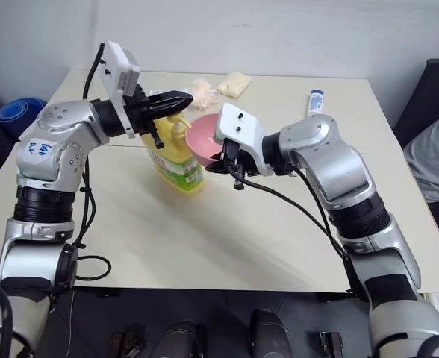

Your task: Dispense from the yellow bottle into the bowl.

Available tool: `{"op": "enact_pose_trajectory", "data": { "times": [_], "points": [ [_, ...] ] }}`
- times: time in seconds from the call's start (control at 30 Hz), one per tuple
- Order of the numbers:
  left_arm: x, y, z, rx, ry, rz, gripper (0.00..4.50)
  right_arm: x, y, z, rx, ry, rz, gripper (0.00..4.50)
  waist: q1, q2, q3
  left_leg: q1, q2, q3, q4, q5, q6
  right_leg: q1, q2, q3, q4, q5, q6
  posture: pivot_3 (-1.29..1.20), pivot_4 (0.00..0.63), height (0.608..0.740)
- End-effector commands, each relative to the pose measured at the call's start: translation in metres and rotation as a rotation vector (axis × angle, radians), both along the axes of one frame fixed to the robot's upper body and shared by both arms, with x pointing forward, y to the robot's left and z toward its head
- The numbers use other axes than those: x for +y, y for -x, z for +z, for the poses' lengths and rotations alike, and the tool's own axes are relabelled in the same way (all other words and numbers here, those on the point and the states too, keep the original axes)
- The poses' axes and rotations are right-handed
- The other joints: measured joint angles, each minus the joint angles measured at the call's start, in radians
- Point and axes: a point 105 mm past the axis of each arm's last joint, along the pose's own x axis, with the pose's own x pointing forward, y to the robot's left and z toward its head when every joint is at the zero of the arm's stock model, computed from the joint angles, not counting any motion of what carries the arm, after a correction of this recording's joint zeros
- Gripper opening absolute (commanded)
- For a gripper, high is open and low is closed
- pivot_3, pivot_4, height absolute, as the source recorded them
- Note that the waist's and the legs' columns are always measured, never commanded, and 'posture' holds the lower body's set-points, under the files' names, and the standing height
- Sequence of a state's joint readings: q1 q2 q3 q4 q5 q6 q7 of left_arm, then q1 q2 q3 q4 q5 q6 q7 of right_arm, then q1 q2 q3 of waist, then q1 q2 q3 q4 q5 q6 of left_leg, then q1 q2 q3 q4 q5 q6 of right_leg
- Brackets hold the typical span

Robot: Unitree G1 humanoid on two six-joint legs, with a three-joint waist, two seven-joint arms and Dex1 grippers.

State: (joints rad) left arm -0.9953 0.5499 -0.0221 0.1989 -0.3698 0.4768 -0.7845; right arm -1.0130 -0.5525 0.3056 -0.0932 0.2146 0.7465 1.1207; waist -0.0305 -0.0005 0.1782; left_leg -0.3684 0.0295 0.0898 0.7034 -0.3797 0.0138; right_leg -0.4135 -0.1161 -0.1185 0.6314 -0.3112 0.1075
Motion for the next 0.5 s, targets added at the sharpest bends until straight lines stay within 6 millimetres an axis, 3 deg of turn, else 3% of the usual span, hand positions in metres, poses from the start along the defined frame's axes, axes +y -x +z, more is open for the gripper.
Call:
{"op": "enact_pose_trajectory", "data": {
  "times": [0.03, 0.27, 0.5],
  "points": [
    [0.003, -0.011, -0.041, 0.096, -0.099, 0.073, 0.03, 0.006, 0.009, 0.014, -0.054, -0.016, 0.036, 0.0, 0.0, 0.0, 0.0, 0.0, 0.0, 0.0, 0.0, 0.0, 0.0, 0.0, 0.0, 0.0, 0.0, 0.0, 0.0, 0.0, 0.15, 0.74],
    [0.004, -0.015, -0.08, 0.196, -0.114, 0.106, 0.03, 0.006, 0.01, 0.012, -0.04, -0.024, 0.034, 0.0, 0.002, -0.001, -0.002, 0.009, 0.0, 0.001, 0.0, 0.0, 0.0, 0.006, 0.0, 0.003, 0.002, 0.0, 0.0, 0.0, 0.15, 0.74],
    [0.001, -0.012, -0.098, 0.247, -0.117, 0.094, 0.03, 0.007, 0.01, 0.012, -0.034, -0.031, 0.027, 0.0, 0.002, 0.0, -0.009, 0.018, 0.002, 0.001, -0.004, 0.0, 0.0, 0.016, 0.0, 0.004, -0.001, 0.0, 0.0, 0.0, 0.15, 0.74]
  ]
}}
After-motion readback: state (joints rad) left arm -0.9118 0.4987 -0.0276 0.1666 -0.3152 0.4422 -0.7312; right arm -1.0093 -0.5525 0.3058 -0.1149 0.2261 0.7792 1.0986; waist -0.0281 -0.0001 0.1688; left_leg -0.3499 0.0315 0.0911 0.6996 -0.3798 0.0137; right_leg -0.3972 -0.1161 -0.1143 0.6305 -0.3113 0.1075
